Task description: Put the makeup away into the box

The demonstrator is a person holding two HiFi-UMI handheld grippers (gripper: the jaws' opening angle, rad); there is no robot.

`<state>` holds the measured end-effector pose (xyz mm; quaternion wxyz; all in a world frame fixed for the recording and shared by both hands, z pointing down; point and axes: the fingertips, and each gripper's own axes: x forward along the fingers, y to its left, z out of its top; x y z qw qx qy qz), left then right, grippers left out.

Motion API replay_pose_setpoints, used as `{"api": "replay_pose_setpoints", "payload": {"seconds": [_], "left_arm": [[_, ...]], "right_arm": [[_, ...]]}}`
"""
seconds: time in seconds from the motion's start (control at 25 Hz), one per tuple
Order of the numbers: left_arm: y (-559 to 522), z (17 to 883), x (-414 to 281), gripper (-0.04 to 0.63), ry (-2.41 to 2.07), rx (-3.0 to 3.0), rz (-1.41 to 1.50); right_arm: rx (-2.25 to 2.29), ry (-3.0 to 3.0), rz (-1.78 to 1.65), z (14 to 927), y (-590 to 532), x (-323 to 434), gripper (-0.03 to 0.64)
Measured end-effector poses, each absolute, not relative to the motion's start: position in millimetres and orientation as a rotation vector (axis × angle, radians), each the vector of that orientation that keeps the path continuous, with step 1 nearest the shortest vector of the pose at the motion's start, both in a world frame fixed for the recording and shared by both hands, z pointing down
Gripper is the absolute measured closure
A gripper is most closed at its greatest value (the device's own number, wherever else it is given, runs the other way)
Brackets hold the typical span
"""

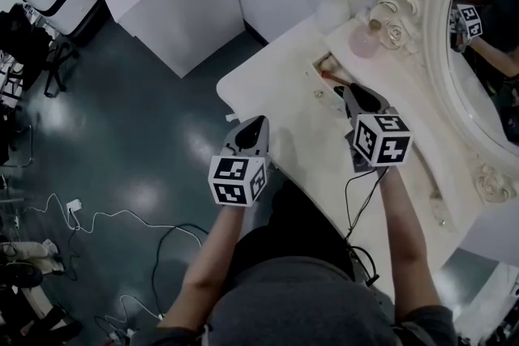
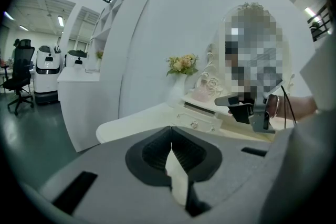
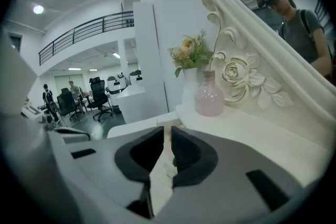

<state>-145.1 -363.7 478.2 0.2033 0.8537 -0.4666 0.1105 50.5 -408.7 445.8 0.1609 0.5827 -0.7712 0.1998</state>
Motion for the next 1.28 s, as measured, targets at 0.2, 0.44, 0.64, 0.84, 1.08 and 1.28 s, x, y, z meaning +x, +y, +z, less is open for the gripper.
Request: {"api": "replay_pose_setpoints", "payload": {"seconds": [0.2,0.44,0.64,0.84,1.08,1.28], "left_arm": [[-364,474,-143,0.589,-1.305,2.398,0.301],[-360,464,-144,0.589,-1.303,2.413,0.287],[-359,452,-148,0.589,-1.329,2.430,0.253],[-355,449,-152,0.589,-1.352,2.428,0.245],[-350,444,-158,0.589,-1.374,2.426,0.240],[-347,442,-161,0.589,-1.389,2.426,0.232]], "right_arm": [[1.729,-2.288,0.613,420,-390,46,0.581],[1.756,-2.339,0.588,394,-359,41,0.603],[1.733,-2.389,0.581,383,-329,32,0.611],[1.723,-2.398,0.555,387,-305,24,0.612],[1.700,-2.416,0.508,382,-289,21,0.612],[1.694,-2.425,0.438,379,-286,19,0.612]]}}
